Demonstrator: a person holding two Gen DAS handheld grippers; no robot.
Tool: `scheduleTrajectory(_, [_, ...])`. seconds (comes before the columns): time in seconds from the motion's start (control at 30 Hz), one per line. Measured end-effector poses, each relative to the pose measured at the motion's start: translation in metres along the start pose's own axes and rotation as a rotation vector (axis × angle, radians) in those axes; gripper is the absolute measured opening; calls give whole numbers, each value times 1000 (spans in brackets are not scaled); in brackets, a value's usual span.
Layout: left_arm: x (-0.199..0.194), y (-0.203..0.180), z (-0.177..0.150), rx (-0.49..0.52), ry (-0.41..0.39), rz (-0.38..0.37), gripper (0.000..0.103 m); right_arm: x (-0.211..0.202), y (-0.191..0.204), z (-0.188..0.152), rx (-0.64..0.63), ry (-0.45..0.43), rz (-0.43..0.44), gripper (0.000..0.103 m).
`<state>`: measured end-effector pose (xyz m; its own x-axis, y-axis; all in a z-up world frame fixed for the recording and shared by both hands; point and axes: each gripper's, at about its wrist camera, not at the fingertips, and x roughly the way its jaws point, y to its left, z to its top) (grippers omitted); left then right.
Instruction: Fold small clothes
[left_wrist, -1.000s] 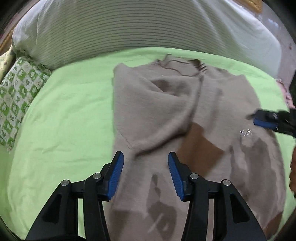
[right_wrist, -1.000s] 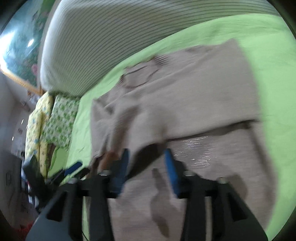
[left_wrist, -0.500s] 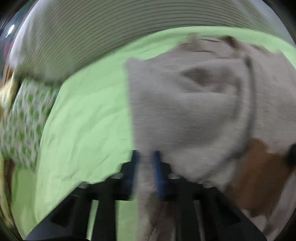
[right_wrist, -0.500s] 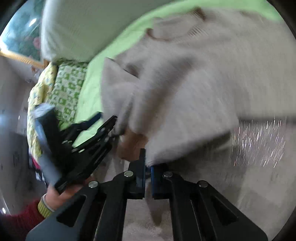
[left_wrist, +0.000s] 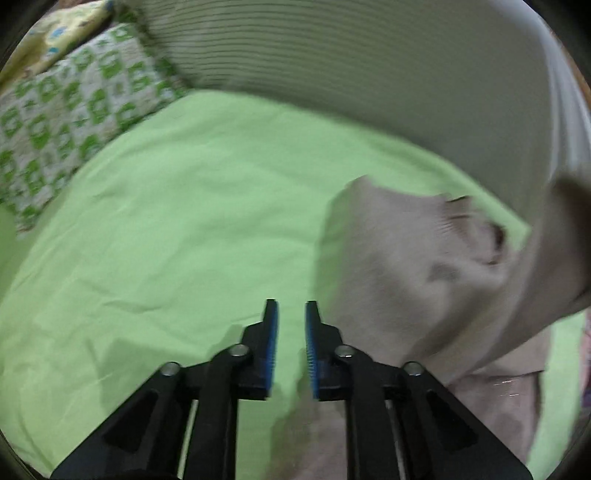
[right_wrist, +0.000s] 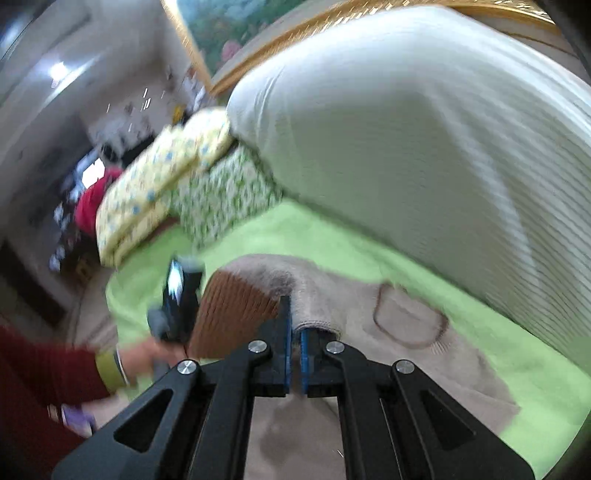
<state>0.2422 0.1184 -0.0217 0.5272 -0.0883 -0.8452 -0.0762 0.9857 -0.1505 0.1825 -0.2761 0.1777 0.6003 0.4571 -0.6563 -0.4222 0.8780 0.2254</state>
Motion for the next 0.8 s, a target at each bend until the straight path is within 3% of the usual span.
scheduleTrajectory(0.03, [1,-6,5,4,7,-18,45,7,-10,-22,21,77,-27,5])
scheduleTrajectory(0.07, [4,-11,11,14,22,-22,59,7,-10,-22,21,77,-27,5])
scheduleTrajectory(0.3, [59,-51,27,120,178,15,63,38,-56,-100,95,273,-51,5])
scheduleTrajectory(0.33, [65,-53,27,126,183,25,62,39,-61,-108,100,293,-44,5])
scheduleTrajectory(0.37, [69,-56,27,130,187,17,52,39,-64,-113,101,308,-46,4])
scheduleTrajectory(0.4, [73,-59,26,136,191,4,39,39,-65,-116,99,323,-49,4])
scheduleTrajectory(0.43, [76,-62,25,140,198,0,18,40,-66,-116,87,338,-51,4])
scheduleTrajectory(0.6, [65,-58,25,93,140,-23,8,24,-53,-89,-65,361,-65,4])
scheduleTrajectory(0.7, [47,-45,27,34,79,-48,5,-6,-34,-59,-207,308,-92,4])
scheduleTrajectory(0.8, [46,-38,27,24,60,-38,5,-12,-27,-57,-375,351,-247,4])
